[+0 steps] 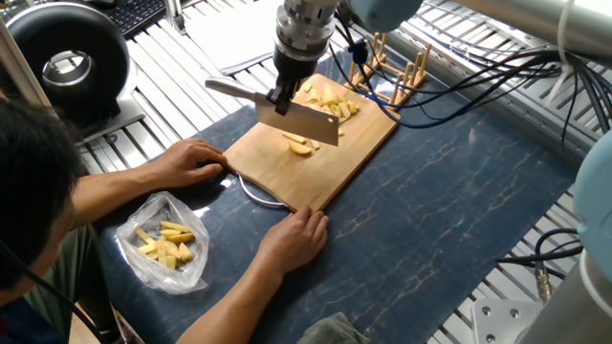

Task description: Chop the potatoes

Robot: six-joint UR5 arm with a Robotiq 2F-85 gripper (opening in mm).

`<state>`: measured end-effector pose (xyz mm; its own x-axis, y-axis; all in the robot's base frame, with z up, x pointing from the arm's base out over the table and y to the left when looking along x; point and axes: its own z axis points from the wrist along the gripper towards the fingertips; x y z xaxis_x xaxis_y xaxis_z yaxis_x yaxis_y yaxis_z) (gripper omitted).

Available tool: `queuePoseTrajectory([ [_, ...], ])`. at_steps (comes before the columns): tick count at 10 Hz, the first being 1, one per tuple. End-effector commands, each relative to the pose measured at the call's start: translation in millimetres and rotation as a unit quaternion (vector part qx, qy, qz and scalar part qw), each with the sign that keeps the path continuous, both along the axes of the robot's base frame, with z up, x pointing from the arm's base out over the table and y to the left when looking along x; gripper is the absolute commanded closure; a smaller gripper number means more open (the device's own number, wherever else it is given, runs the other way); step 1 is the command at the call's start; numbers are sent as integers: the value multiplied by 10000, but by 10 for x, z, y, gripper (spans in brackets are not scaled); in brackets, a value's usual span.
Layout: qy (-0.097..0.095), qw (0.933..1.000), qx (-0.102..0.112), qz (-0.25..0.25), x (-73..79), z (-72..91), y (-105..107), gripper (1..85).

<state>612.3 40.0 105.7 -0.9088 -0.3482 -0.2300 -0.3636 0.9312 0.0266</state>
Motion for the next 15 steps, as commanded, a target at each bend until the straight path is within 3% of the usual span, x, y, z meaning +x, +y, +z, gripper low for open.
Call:
queuePoseTrajectory([
  [1,-68,9999,114,-27,13,-46,31,847],
  [3,-67,9999,70,-34,-5,-51,15,847],
  [5,46,10000,-18,-7,-57,87,26,847],
  [7,191,9997,57,-143,-108,230,166,847],
  [15,289,9994,104,-185,-101,290,313,847],
])
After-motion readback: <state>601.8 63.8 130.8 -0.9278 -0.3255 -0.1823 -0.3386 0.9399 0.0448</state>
